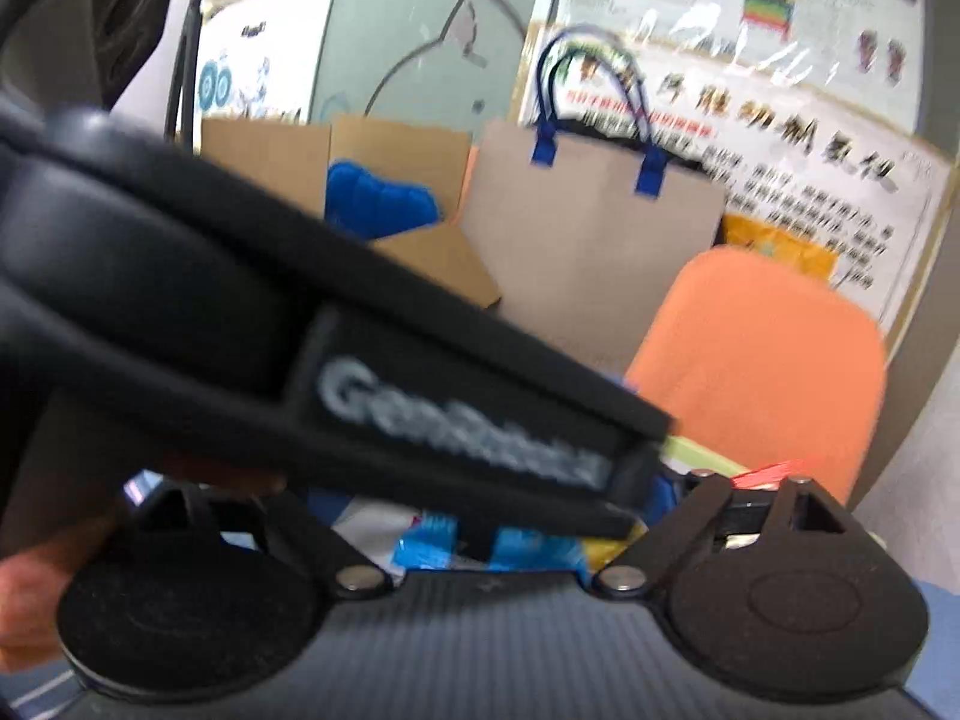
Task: Organize snacks
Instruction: 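Carry the blue snack into the green box and open the left gripper, then grasp the yellow chip bag with the left gripper and lift it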
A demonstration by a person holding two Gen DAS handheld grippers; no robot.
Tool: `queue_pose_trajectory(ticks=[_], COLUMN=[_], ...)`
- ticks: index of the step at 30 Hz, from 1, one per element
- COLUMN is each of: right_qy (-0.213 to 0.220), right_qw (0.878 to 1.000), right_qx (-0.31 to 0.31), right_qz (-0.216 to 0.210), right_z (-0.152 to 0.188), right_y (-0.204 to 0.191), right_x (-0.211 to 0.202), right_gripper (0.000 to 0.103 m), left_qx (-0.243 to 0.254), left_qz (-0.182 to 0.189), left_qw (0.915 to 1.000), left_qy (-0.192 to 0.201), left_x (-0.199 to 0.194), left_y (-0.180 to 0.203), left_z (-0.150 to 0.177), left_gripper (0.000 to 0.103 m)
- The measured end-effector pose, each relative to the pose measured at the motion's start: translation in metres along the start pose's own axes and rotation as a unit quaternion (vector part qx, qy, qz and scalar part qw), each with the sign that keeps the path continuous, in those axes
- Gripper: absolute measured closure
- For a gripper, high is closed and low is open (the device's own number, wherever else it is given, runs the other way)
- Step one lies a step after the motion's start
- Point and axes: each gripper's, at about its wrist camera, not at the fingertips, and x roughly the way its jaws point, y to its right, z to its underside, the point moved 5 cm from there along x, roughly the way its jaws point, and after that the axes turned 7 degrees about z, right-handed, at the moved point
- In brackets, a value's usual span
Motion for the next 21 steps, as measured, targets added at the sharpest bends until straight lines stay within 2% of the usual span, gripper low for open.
queue_pose_trajectory(ticks=[3,8,13,17,21], right_qy=[0.008,0.005,-0.013,-0.037,-0.05], right_qw=[1.0,0.999,0.999,0.999,0.998], right_qx=[0.014,0.033,0.041,0.028,0.02], right_qz=[0.016,0.037,0.033,0.025,0.012], right_z=[0.004,0.026,0.045,0.074,0.1], right_y=[0.002,-0.007,-0.02,-0.036,-0.057], right_x=[-0.031,-0.078,-0.09,-0.099,-0.114], right_gripper=[0.011,0.011,0.011,0.011,0.011], left_qx=[0.014,0.027,0.033,0.022,-0.011], left_qz=[0.003,0.02,0.021,0.016,0.005], left_qw=[0.9997,0.9991,0.999,0.9996,0.9997], left_qy=[0.017,0.025,0.02,0.004,-0.021], left_x=[-0.024,-0.056,-0.073,-0.076,-0.078], left_y=[0.015,0.035,0.044,0.036,0.007], left_z=[0.004,0.011,0.022,0.034,0.054], left_gripper=[0.045,0.042,0.04,0.039,0.038])
